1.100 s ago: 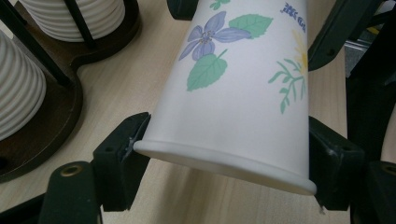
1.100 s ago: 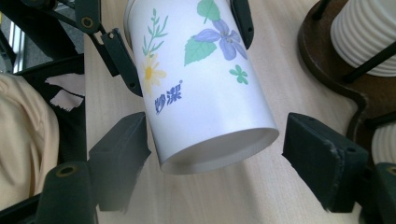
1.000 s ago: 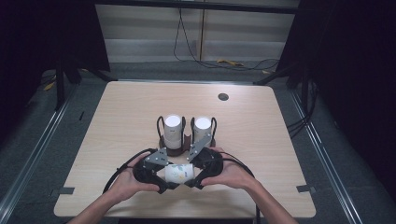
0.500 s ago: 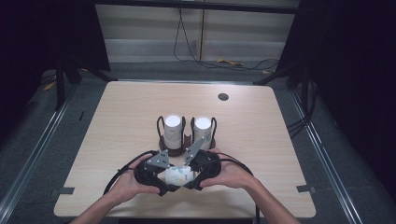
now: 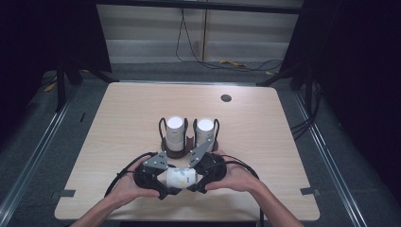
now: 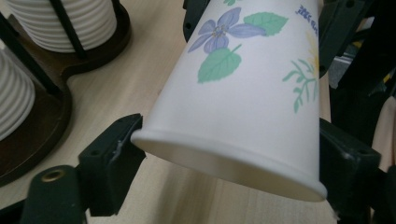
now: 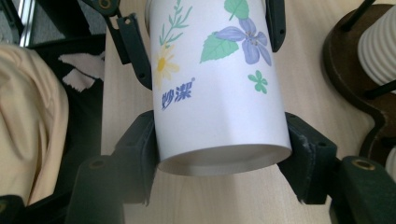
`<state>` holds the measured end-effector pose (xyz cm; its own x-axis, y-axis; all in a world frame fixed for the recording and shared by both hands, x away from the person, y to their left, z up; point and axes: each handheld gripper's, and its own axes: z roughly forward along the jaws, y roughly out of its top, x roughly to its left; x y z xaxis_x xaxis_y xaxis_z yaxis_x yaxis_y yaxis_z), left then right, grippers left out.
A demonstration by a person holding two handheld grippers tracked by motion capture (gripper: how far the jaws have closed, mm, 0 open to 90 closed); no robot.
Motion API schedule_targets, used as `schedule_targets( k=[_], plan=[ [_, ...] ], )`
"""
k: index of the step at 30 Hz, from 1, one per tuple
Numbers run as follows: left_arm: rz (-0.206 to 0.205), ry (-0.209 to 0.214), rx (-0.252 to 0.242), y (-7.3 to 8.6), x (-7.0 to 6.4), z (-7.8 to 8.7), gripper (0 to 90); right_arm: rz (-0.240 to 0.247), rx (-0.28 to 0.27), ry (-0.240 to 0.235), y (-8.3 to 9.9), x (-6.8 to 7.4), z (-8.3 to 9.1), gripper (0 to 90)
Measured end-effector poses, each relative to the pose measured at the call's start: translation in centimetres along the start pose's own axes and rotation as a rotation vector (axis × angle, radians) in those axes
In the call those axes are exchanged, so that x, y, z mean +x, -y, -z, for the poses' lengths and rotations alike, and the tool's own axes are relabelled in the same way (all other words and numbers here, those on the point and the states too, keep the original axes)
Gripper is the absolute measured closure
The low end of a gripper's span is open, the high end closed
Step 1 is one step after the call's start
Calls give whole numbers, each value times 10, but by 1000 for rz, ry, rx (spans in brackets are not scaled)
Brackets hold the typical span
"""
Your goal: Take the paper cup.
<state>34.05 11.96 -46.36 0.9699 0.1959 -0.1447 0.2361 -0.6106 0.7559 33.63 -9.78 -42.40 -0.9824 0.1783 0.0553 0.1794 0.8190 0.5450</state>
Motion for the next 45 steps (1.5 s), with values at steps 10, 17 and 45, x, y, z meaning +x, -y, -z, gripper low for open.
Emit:
schedule_targets(
  k=[10,17,45],
  plan=[
    [60,7,-82,5,7,5,158,-80,-111,38,11,2,8,364],
    [99,-14,-133,11,9,11,158,-160,-227,60,25,1,10,366],
    [195,-40,-327,9,14,34,157,-297,-468,93,39,-3,7,369]
  ],
)
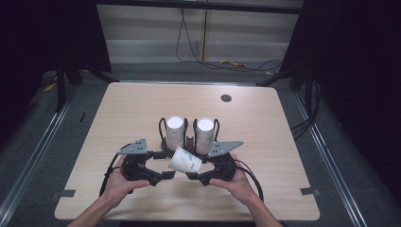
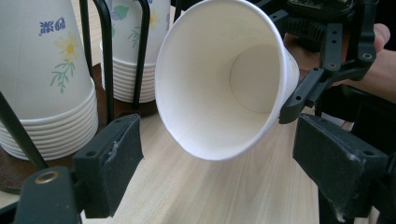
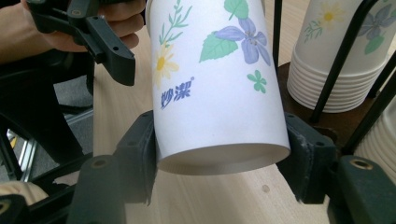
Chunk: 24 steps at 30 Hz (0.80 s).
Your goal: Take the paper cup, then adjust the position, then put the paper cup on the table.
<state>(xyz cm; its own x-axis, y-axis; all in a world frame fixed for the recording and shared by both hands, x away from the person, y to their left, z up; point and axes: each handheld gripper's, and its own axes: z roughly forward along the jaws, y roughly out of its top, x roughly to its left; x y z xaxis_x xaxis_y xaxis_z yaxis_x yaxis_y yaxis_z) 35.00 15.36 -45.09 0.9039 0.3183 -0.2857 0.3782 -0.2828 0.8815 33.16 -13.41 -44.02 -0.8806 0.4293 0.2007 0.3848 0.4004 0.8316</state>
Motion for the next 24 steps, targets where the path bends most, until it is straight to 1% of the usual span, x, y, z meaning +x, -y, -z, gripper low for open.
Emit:
schedule_targets(
  k=[4,5,8,10,13,17,20,24],
  plan=[
    [-10,7,-8,-1,-3,-1,157,-15,-22,-14,2,0,0,369],
    [-3,10,-23,-2,-3,-1,157,-14,-26,-19,3,0,0,369],
    [2,9,-29,-4,-4,-2,157,-15,-42,-33,3,1,0,369],
    [5,12,-42,-6,-4,-2,156,-19,-49,-38,3,2,-1,369],
    [-1,13,-45,-8,-4,-1,156,-20,-61,-48,3,2,-2,369],
    [7,17,-55,-9,-3,0,156,-29,-80,-70,3,2,-4,369],
    [10,27,-58,-9,-3,0,153,-39,-102,-90,2,2,-4,370],
    [12,33,-60,-9,-2,-1,153,-45,-120,-103,2,0,-5,370]
  ],
)
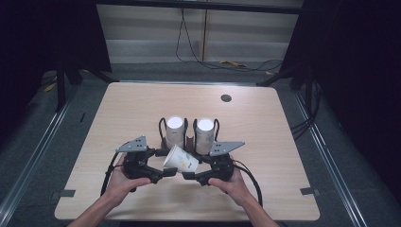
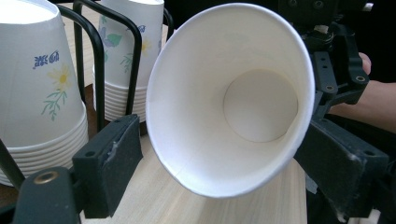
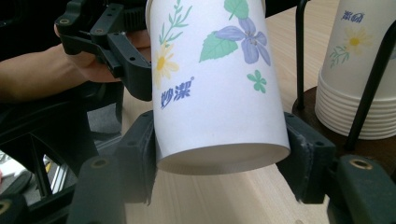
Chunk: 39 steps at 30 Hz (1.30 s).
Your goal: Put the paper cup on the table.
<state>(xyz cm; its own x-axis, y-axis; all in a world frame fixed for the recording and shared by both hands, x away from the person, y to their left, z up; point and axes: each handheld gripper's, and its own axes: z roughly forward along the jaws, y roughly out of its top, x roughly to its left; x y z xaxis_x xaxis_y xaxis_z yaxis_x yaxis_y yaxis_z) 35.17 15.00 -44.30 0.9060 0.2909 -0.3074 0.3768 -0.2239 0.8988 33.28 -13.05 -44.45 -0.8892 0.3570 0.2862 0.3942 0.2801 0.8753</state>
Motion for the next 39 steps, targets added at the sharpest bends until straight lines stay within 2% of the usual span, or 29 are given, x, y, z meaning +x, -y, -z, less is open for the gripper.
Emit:
schedule_targets(
  k=[6,15,18,23,26,28,39],
  plan=[
    [35,30,-36,-2,1,0,159,-1,4,-14,2,2,-4,370],
    [35,47,-51,-10,-1,-8,156,15,-5,-12,3,3,-2,369],
    [38,44,-30,-13,-1,-13,141,12,-5,-8,3,2,-1,370],
    [65,72,-15,-11,0,-19,135,20,3,-5,4,1,1,369],
    [51,69,1,-10,-2,-19,132,23,18,-21,5,2,-1,369],
    [44,62,-5,-11,-3,-17,132,32,19,-27,4,2,-3,368],
    [55,94,13,-8,1,-22,130,52,35,-36,4,2,-6,367]
  ],
)
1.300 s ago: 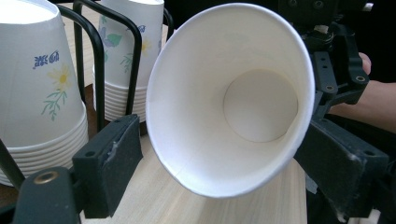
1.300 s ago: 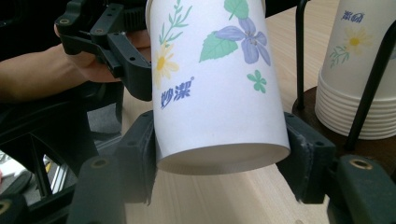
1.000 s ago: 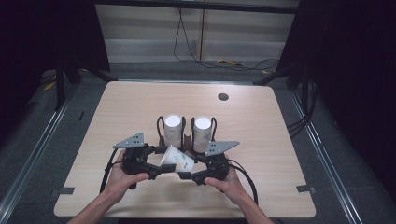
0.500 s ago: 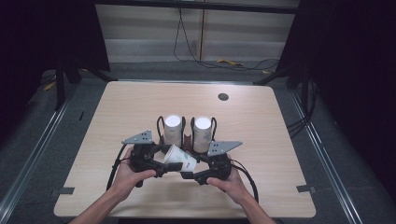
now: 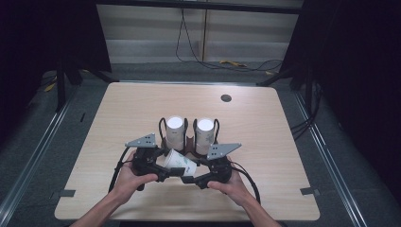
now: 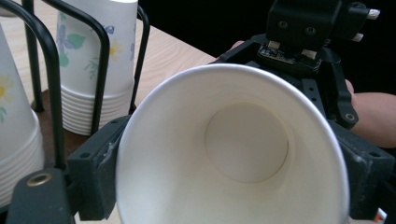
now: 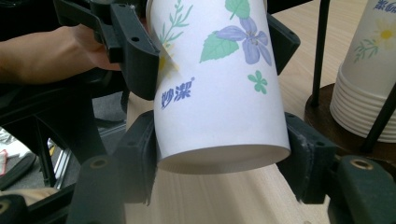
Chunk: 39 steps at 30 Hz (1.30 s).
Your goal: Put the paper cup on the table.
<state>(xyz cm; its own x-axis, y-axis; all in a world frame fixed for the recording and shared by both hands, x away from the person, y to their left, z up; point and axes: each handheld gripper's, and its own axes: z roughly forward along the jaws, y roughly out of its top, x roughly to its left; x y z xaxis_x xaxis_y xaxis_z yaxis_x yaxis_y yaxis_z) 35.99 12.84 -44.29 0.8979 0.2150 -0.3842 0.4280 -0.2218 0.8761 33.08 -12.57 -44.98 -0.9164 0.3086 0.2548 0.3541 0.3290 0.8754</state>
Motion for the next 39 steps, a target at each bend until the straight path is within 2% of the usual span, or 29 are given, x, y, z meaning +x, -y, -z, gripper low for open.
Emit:
schedule_targets(
  k=[9,11,13,16,22,26,31,35,39],
  plan=[
    [-24,-5,3,1,0,0,159,0,27,-3,0,-1,-2,353],
    [-17,4,-6,2,1,0,185,-8,40,-3,1,-2,-3,334],
    [-13,21,-14,1,3,2,238,-15,58,19,1,-3,-4,306],
    [-7,20,-11,3,3,0,251,-30,75,24,1,-5,-5,291],
    [-19,3,-2,4,2,-2,254,-34,88,29,2,-7,-6,268],
    [-27,-13,9,6,1,-2,252,-74,97,47,4,-9,-6,170],
    [-41,-32,3,4,0,1,246,-80,102,60,5,-10,-6,154],
    [-25,-35,-4,2,3,7,240,-85,96,74,5,-11,-4,153],
    [-33,-72,-11,0,3,14,237,-93,92,86,5,-12,-2,151]
  ],
)
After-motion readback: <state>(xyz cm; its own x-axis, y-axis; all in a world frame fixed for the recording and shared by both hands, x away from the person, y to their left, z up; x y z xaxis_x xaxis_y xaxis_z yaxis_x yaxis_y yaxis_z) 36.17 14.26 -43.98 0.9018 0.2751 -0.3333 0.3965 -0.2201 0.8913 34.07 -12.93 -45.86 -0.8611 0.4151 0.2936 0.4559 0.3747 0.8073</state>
